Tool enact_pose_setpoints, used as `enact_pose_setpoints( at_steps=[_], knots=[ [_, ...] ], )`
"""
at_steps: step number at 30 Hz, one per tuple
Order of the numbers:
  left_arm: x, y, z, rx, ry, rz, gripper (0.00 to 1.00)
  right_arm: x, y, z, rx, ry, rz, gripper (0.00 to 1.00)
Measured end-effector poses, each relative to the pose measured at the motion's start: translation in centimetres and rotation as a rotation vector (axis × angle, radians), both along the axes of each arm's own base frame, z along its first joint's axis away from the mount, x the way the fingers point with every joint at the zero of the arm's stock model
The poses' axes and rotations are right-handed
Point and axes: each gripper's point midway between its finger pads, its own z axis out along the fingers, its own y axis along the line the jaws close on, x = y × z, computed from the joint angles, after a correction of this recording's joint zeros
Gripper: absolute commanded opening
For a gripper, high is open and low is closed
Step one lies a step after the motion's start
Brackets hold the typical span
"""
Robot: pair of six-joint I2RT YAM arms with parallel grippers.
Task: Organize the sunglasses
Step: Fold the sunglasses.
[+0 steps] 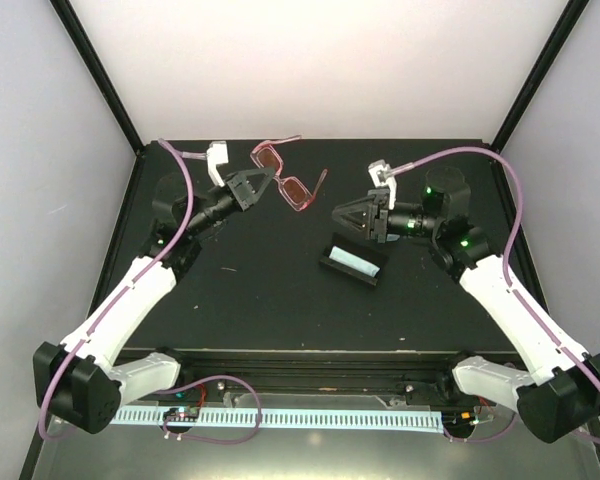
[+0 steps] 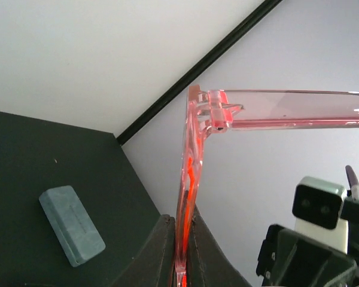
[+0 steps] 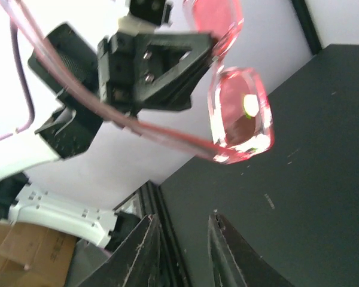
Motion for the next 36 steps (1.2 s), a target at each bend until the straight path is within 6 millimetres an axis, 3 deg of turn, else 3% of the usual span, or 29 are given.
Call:
enact_pose_setpoints(
  at_steps=[5, 11, 17, 22, 30, 36],
  knots=[
    [-0.1, -0.6, 0.1, 0.005, 0.008, -0.042, 0.01, -1.7, 1.6, -0.6, -0.015, -0.001, 0.093, 0.13],
    [-0.8, -1.9, -1.0, 0.022, 0.034, -0.131, 0.01, -0.4, 3.6, -0.9, -0.033, 0.026, 0.136, 0.09],
    [-2.9, -3.9, -1.2, 0.058, 0.003, -0.240, 0.02, 0.2, 5.3, -2.4, -0.054, 0.104, 0.169, 0.08],
    [-3.4, -4.4, -2.4, 0.108, 0.003, -0.260, 0.02, 0.4, 5.0, -2.2, -0.079, 0.120, 0.130, 0.10],
    [-5.5, -4.6, -2.5, 0.160, -0.082, -0.335, 0.01, 1.3, 1.6, 2.1, -0.034, 0.023, -0.080, 0.18],
    [-7.4, -5.1, -4.1, 0.200, -0.126, -0.423, 0.02, 2.6, 2.9, 4.7, 0.003, -0.008, -0.039, 0.21]
  ],
)
